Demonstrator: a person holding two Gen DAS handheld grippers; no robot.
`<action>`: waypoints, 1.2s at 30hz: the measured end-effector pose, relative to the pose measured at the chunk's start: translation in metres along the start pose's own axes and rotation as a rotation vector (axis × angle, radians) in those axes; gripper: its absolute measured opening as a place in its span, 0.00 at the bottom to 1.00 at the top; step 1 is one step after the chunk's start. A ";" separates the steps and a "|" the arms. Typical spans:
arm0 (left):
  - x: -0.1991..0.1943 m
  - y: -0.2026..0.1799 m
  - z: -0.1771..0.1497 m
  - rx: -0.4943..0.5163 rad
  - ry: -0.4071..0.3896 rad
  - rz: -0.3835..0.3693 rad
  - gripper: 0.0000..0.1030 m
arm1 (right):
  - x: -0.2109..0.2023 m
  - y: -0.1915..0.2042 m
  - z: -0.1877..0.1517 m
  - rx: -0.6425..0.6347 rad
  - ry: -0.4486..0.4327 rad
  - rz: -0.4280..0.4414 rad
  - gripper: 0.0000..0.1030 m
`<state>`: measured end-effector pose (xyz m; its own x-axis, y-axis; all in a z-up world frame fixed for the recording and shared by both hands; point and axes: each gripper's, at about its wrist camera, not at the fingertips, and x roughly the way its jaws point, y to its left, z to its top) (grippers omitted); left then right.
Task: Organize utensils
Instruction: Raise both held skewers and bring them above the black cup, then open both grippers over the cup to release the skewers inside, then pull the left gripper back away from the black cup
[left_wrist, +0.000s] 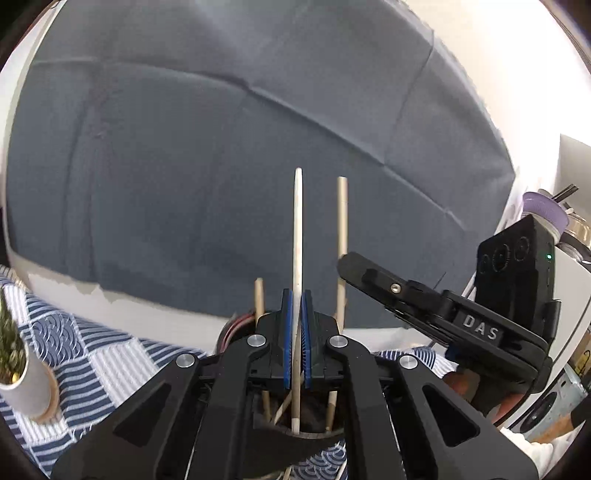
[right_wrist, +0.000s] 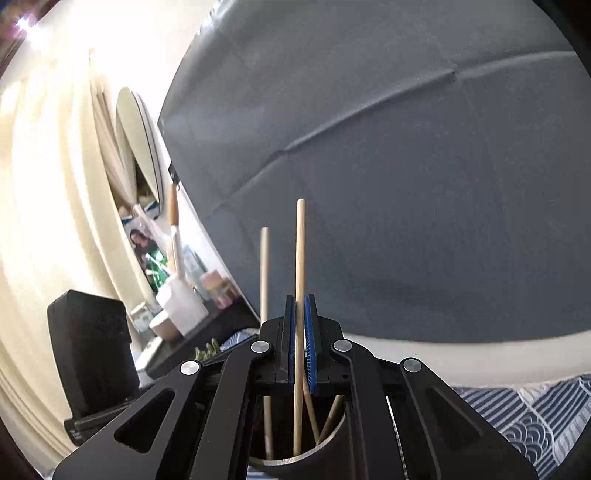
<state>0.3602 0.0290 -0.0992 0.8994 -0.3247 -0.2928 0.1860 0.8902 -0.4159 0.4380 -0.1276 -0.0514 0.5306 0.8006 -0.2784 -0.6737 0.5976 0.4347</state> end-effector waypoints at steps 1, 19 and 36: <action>-0.003 -0.001 -0.001 0.002 0.006 0.004 0.05 | -0.001 0.001 -0.003 0.002 0.018 -0.017 0.08; -0.096 -0.008 0.016 -0.006 0.031 0.081 0.23 | -0.067 0.045 0.006 -0.007 0.044 -0.227 0.43; -0.201 0.008 -0.005 -0.036 0.126 0.210 0.84 | -0.119 0.131 0.001 -0.091 0.116 -0.341 0.84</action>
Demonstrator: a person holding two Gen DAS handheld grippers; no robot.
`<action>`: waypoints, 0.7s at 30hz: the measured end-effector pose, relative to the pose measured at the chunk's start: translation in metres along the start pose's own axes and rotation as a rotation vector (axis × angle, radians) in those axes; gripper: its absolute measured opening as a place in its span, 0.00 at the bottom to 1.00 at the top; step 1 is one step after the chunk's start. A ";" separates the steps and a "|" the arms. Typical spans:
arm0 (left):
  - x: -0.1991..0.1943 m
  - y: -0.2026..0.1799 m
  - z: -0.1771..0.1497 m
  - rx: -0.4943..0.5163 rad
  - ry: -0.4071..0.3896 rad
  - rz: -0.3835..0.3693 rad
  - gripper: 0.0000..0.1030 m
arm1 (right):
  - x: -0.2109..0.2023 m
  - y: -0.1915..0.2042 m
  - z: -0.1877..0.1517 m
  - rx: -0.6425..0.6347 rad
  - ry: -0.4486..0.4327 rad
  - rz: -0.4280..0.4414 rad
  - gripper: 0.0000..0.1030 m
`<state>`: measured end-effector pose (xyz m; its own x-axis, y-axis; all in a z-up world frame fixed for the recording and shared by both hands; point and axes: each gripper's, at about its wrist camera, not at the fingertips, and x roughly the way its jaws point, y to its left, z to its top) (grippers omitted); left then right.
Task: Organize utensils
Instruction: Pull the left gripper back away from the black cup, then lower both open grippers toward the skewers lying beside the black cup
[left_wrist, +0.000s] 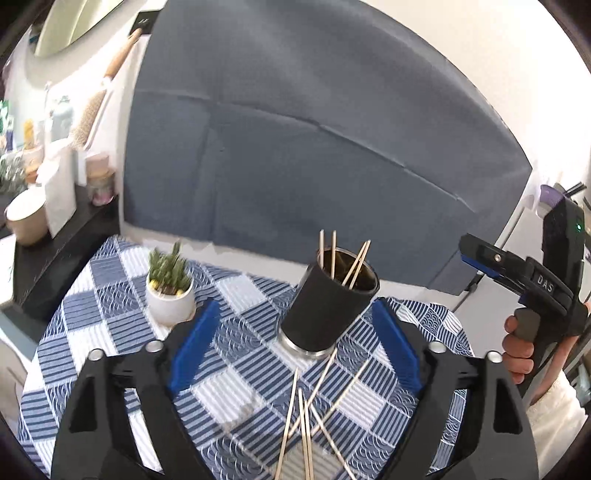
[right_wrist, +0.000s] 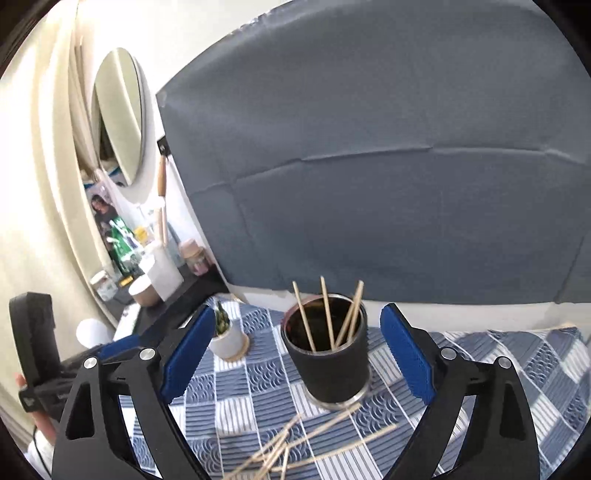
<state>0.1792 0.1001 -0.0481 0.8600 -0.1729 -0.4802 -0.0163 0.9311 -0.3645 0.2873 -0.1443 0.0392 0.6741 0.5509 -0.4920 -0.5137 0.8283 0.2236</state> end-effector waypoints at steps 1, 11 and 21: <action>-0.004 0.005 -0.003 -0.006 0.010 0.010 0.85 | -0.003 0.001 -0.001 0.000 0.012 -0.008 0.85; -0.036 0.049 -0.020 -0.011 0.117 0.092 0.93 | -0.055 -0.010 -0.038 0.056 0.042 -0.205 0.91; -0.043 0.093 -0.040 0.019 0.237 0.225 0.94 | -0.060 -0.019 -0.112 0.058 0.124 -0.305 0.92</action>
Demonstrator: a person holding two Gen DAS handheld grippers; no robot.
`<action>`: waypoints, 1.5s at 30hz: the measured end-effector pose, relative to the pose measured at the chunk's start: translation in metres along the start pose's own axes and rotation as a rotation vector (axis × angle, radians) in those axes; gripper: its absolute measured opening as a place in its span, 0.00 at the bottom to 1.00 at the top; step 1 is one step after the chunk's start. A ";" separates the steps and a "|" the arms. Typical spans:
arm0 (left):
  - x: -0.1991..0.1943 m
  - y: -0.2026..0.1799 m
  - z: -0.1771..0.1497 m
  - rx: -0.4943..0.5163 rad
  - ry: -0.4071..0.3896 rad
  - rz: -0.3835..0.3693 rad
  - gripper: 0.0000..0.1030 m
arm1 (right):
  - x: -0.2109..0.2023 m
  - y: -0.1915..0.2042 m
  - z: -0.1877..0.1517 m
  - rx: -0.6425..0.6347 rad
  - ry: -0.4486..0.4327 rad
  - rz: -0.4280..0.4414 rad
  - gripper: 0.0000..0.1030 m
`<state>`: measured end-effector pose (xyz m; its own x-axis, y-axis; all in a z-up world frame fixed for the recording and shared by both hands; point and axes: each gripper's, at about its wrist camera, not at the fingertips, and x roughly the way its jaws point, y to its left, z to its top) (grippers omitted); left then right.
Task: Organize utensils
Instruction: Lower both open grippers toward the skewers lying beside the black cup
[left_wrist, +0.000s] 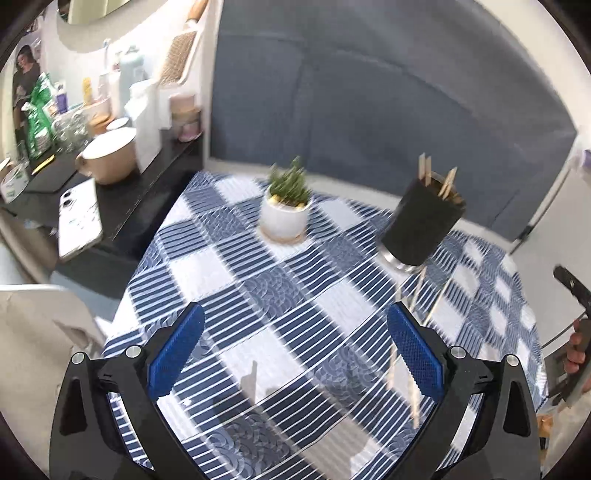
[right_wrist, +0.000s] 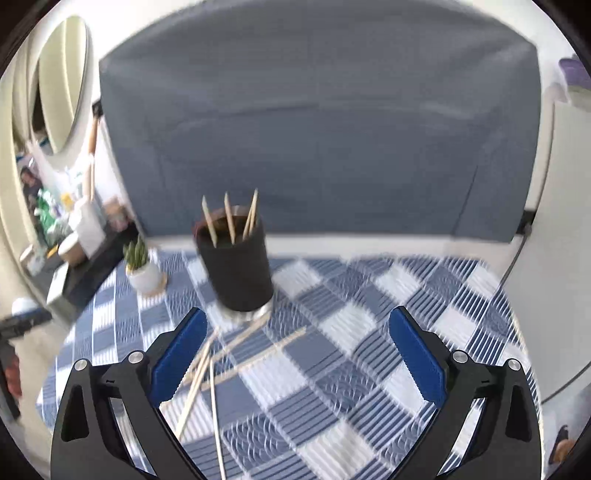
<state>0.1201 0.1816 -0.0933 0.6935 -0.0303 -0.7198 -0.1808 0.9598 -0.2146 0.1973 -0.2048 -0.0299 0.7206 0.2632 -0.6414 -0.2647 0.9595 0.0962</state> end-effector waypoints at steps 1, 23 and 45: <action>0.004 0.004 -0.003 0.000 0.031 -0.001 0.94 | 0.008 0.000 -0.009 0.007 0.044 0.024 0.92; 0.109 -0.060 -0.009 0.305 0.325 -0.117 0.94 | 0.115 0.051 -0.093 0.052 0.381 -0.006 0.92; 0.204 -0.131 -0.021 0.524 0.466 -0.248 0.94 | 0.156 0.066 -0.120 0.072 0.436 -0.133 0.92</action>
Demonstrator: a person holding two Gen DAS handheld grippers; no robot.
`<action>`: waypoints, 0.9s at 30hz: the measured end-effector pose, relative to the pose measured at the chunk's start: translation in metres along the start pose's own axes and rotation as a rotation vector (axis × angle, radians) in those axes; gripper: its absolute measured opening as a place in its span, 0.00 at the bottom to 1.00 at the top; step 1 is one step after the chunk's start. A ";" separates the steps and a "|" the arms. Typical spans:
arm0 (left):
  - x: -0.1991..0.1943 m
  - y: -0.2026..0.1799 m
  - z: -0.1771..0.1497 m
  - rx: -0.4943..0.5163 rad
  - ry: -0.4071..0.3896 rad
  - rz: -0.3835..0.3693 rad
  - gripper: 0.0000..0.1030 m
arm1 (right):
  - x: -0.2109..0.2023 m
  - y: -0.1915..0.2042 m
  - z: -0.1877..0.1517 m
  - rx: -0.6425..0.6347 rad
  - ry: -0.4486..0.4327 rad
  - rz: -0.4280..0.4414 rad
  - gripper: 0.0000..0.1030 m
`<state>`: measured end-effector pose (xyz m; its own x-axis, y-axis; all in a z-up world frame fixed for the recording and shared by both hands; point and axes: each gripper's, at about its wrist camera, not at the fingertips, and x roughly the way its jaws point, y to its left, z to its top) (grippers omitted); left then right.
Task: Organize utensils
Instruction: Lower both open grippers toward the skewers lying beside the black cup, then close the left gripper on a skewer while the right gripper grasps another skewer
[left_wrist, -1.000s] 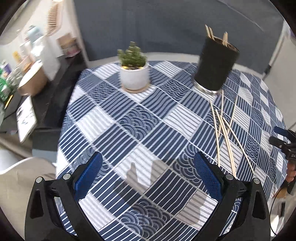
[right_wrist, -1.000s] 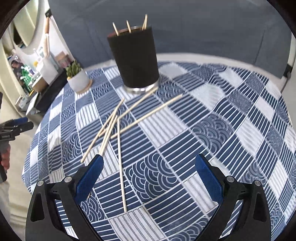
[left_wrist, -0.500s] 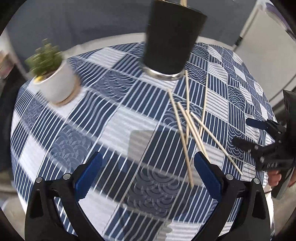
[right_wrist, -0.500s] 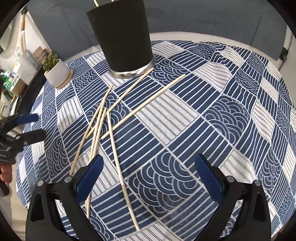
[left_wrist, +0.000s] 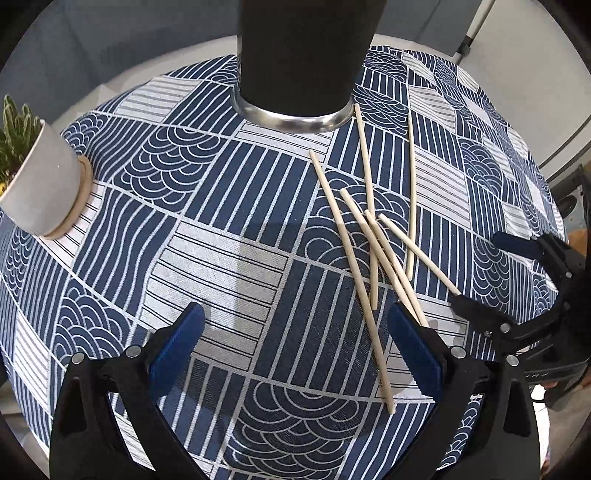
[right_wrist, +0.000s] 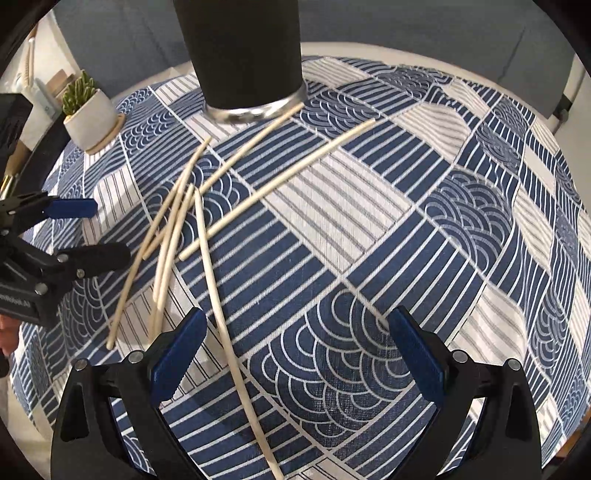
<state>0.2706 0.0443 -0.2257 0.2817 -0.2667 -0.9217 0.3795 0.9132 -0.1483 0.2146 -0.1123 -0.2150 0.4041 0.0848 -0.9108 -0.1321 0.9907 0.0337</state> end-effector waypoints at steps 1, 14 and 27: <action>0.001 0.001 0.000 -0.008 0.002 -0.002 0.94 | 0.001 -0.001 -0.002 0.018 -0.008 -0.010 0.92; 0.017 -0.021 0.007 0.020 -0.001 0.154 0.96 | 0.003 -0.003 0.002 0.063 0.064 -0.043 0.94; 0.014 -0.018 0.010 -0.075 0.083 0.186 0.89 | 0.005 -0.005 0.006 0.089 0.122 -0.062 0.93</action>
<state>0.2760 0.0208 -0.2325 0.2657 -0.0678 -0.9617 0.2604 0.9655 0.0038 0.2227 -0.1160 -0.2175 0.2955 0.0146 -0.9552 -0.0271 0.9996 0.0069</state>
